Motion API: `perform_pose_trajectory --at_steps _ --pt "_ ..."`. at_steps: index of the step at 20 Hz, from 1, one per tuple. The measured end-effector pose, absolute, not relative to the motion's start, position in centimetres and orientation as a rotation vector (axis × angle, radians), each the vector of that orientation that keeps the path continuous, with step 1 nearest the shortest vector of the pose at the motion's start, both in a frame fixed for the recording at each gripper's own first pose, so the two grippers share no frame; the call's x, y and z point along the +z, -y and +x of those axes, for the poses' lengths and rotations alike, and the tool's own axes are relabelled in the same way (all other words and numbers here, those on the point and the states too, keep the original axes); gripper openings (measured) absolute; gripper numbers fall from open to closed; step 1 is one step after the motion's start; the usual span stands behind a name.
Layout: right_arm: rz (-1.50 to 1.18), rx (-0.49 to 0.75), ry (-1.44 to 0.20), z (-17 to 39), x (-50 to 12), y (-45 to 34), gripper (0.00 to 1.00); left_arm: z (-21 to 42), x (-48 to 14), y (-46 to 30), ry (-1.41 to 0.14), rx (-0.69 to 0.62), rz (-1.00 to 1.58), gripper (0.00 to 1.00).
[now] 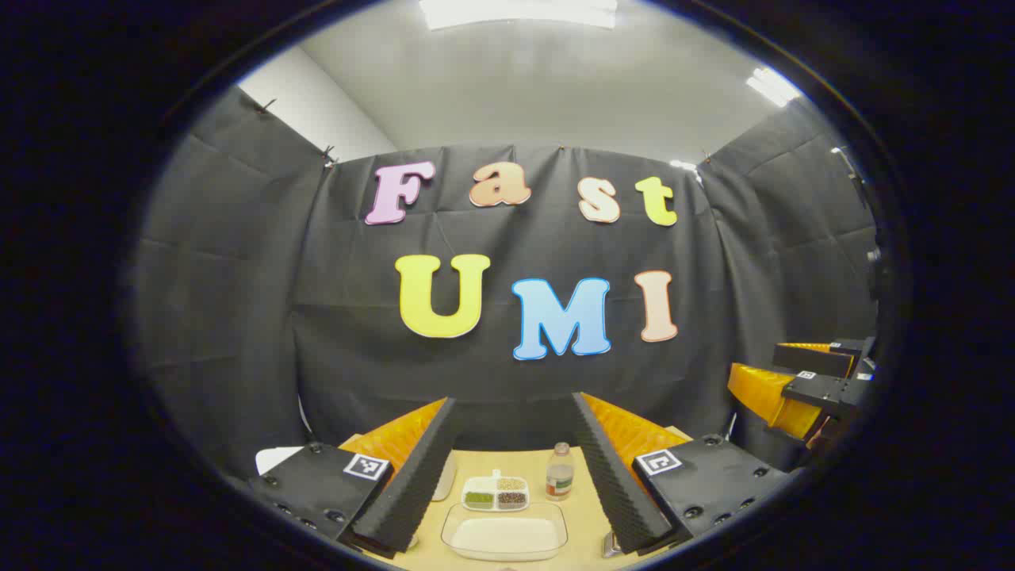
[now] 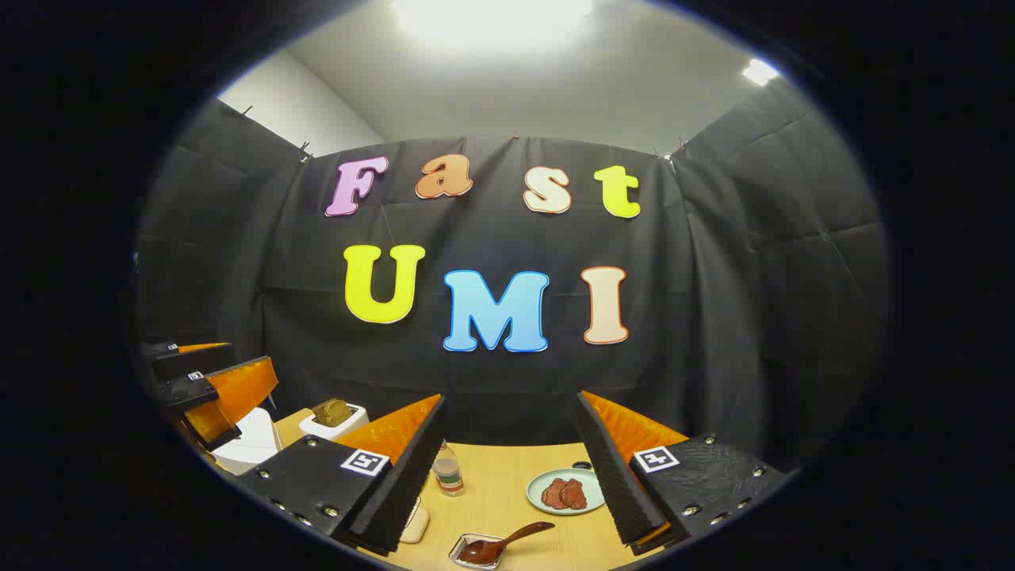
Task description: Close the left gripper, press the button to open the rice cooker; take a wooden spoon from the chopstick holder with the right hand, scoop a spoonful of rice and pour it into the rice cooker, then put the wooden spoon back into the chopstick holder.
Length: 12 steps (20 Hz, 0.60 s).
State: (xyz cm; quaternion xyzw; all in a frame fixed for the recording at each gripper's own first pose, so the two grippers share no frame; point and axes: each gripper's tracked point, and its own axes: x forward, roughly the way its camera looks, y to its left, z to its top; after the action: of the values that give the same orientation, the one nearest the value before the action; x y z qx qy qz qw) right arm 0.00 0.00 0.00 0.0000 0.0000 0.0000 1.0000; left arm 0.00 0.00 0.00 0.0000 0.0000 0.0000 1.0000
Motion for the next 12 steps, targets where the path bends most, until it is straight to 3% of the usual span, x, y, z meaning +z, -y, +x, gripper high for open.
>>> perform_pose_trajectory --at_steps 6,7,8,10,12 --pt "0.001 0.019 -0.015 -0.25 -0.41 -1.17 0.97 -0.27 0.41 -0.88 0.013 -0.004 -0.022 0.93" --pt "0.000 0.021 -0.016 -0.32 -0.40 -1.24 0.97 -0.34 0.41 -0.89 0.014 -0.008 -0.023 0.98" --pt "0.001 0.022 -0.016 -0.43 -0.40 -1.28 0.96 -0.51 0.41 -0.83 0.015 -0.013 -0.020 0.93" --pt "0.002 0.019 -0.017 -0.68 -0.46 -1.15 0.97 -0.47 0.76 -0.66 0.025 -0.017 -0.012 0.97" --pt "0.004 0.014 -0.019 -0.85 -0.55 -1.03 0.97 -0.58 0.67 -0.57 0.027 -0.017 -0.018 0.93"
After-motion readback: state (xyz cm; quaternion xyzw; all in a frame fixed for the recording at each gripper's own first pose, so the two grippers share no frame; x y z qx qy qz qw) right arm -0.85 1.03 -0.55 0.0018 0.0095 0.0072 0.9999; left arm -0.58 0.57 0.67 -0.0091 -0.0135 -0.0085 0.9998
